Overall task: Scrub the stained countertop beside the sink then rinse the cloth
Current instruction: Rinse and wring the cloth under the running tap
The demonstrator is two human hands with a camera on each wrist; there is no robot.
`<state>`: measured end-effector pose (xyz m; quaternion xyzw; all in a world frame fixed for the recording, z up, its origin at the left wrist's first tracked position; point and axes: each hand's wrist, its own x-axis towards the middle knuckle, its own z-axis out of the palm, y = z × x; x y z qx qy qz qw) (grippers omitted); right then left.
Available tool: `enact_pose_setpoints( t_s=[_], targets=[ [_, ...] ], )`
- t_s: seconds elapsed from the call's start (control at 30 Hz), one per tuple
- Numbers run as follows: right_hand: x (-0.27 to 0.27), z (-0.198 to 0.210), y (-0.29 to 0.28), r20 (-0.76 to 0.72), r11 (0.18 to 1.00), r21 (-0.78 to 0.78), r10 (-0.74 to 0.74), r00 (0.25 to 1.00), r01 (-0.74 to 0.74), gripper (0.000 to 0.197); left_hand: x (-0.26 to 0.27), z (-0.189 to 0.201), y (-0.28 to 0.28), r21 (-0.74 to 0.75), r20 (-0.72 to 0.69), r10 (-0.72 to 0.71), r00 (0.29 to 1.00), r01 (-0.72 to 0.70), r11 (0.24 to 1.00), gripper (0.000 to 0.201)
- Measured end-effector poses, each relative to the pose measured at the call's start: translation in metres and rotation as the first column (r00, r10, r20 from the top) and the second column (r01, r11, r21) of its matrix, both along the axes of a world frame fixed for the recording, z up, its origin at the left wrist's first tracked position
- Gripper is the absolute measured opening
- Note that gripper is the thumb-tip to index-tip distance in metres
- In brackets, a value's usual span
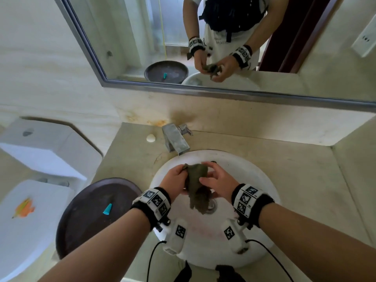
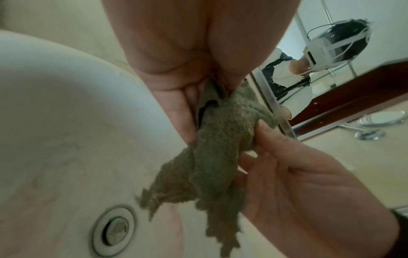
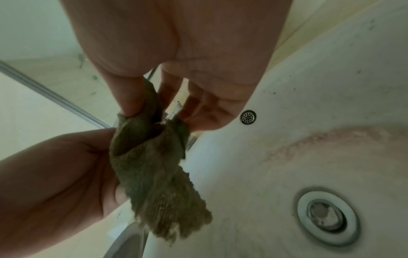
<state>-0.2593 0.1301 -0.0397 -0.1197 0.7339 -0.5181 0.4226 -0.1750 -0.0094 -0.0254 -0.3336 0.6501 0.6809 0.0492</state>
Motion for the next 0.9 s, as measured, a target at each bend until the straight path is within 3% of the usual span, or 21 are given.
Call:
enact_pose_setpoints(
  t_s=[0.07,0.13,0.37,0.43,0.53,0.6,0.67,0.77,0.9],
  targets=[
    [-0.006,-0.001,0.002,-0.174,0.996,0.042,0.082,0.981,-0.075,0.023,-0.004,0.002,0.003,-0.033,0.031,0.029,0.999,-0.028,0.999,0.025],
    [-0.012,-0.004,0.005,-0.252,0.994,0.071,0.095,0.963,-0.08,0.024,-0.007,0.002,0.004,-0.051,0.063,0.079,0.995,-0.076,0.996,0.024],
    [-0.028,-0.015,0.003,-0.147,0.998,0.066,0.013,0.989,-0.003,0.021,-0.011,-0.001,0.005,0.065,0.106,0.259,0.96,-0.266,0.962,0.018],
    [-0.03,-0.016,-0.002,-0.198,0.996,0.083,-0.001,0.98,0.018,0.023,-0.011,-0.002,0.003,0.108,0.093,0.217,0.972,-0.226,0.968,0.008],
    [-0.032,-0.013,-0.013,-0.319,0.987,0.158,0.026,0.947,0.026,0.016,-0.014,-0.009,-0.003,0.109,0.049,0.114,0.992,-0.119,0.987,0.037],
    [-0.029,-0.012,-0.022,-0.285,0.978,0.189,0.136,0.949,-0.084,0.01,-0.017,-0.015,-0.007,0.072,0.047,0.029,0.998,-0.033,0.997,0.048],
    [-0.028,-0.012,-0.031,-0.226,0.966,0.198,0.21,0.951,-0.166,0.022,-0.021,-0.021,-0.01,0.01,0.07,-0.026,0.997,0.025,1.0,0.051],
    [-0.038,-0.012,-0.04,-0.16,0.982,0.177,0.099,0.982,-0.07,0.026,-0.024,-0.034,-0.019,-0.048,0.092,0.044,0.995,-0.04,0.998,0.047],
    [-0.068,-0.007,-0.063,-0.266,0.974,0.21,-0.025,0.964,0.083,0.007,-0.031,-0.052,-0.032,-0.018,0.148,0.078,0.986,-0.076,0.997,0.033]
  ],
)
